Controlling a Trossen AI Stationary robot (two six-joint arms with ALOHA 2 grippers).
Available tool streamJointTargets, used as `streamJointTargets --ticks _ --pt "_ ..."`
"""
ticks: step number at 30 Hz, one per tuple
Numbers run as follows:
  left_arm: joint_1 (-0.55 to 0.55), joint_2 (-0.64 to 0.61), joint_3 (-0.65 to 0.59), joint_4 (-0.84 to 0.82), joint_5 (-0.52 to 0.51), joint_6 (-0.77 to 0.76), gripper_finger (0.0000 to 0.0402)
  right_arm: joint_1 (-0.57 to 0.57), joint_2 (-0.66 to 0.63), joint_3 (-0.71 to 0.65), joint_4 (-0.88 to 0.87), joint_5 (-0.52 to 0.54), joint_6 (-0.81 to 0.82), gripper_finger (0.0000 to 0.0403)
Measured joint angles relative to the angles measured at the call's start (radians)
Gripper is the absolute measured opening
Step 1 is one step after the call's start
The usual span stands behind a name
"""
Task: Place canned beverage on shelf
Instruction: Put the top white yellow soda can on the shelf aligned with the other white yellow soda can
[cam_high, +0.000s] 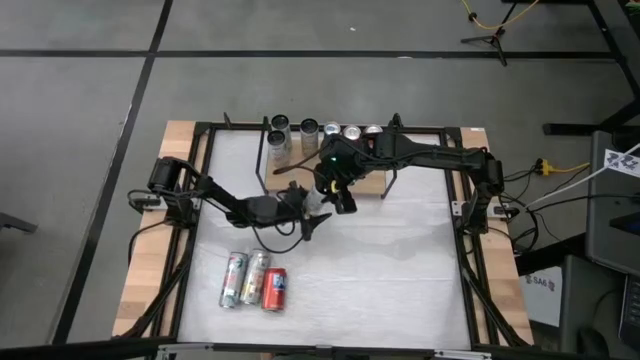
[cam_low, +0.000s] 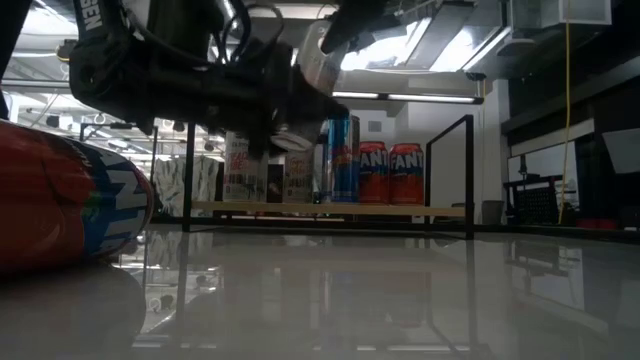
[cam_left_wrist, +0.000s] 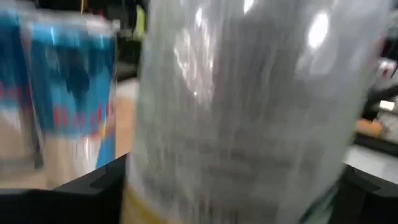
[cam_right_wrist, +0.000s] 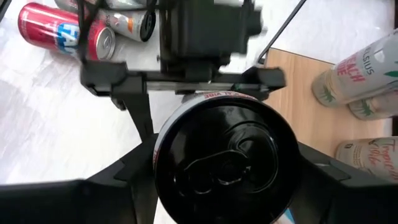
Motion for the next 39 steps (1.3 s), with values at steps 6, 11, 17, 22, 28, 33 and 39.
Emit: streamJointTargets --ticks 6,11,17,22,28,33,39 --pt "0.000 0.000 0.000 -0.104 0.027 -0.085 0.0338 -0.001 0.014 0.000 0.030 0.001 0.009 0.0254" --pt "-0.014 0.002 -0.002 -0.130 0.040 -0.103 0.0338 -0.018 0.034 0.000 0.033 -0.025 0.010 0.0254" --pt "-0.060 0.002 -0.002 -0.151 -0.009 -0.100 0.0338 -0.053 0.037 0.000 0.032 -0.112 0.017 0.0254" --pt "-0.080 0.001 -0.002 -0.197 -0.089 -0.100 0.0338 -0.061 0.040 0.000 0.030 -0.118 0.022 0.0254" --pt "-0.083 0.001 -0.001 -0.266 -0.102 -0.131 0.0338 -0.062 0.039 0.001 0.006 -0.122 0.018 0.0254" --pt "-0.082 0.001 -0.001 -0.338 -0.107 -0.194 0.0338 -0.063 0.039 0.001 -0.011 -0.082 0.021 0.0254" --pt "-0.084 0.001 -0.001 -0.355 -0.110 -0.213 0.0338 -0.062 0.039 0.001 0.018 -0.026 -0.002 0.0254"
